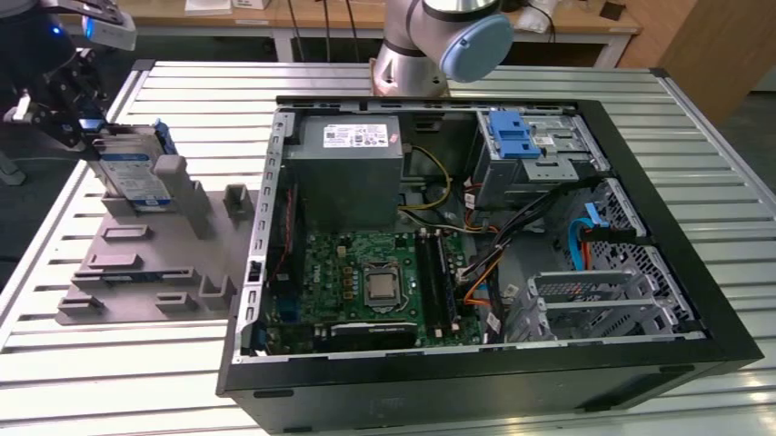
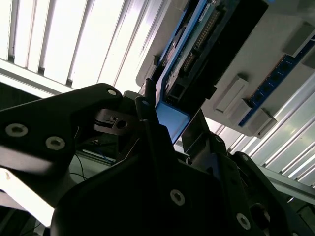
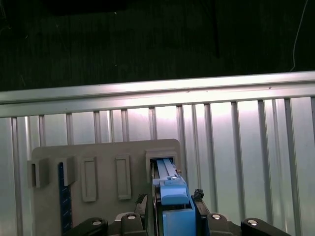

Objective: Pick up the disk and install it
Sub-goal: 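Pick up the disk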

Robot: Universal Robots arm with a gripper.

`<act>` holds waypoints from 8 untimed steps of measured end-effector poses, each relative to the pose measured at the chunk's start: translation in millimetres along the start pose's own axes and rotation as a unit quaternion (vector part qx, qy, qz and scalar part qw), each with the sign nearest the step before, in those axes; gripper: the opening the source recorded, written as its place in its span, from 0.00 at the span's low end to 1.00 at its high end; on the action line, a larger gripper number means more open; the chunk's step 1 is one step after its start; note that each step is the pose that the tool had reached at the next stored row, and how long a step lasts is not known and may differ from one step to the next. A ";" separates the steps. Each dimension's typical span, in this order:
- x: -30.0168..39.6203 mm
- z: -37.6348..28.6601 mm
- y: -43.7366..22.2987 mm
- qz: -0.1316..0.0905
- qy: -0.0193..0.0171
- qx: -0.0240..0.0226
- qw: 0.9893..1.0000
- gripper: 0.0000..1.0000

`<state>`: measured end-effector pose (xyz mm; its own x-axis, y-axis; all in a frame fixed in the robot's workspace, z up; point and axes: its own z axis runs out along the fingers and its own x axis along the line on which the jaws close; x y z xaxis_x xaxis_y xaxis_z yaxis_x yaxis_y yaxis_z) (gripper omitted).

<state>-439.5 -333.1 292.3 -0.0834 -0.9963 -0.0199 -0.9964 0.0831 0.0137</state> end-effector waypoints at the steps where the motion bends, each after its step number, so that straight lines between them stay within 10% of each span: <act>1: 0.0 0.3 0.0 0.000 0.000 0.000 1.000 0.47; 8: -1.5 0.7 0.1 0.000 0.000 0.000 1.000 0.47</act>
<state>-439.5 -331.6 291.6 -0.0834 -0.9963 -0.0200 -0.9964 0.0831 0.0135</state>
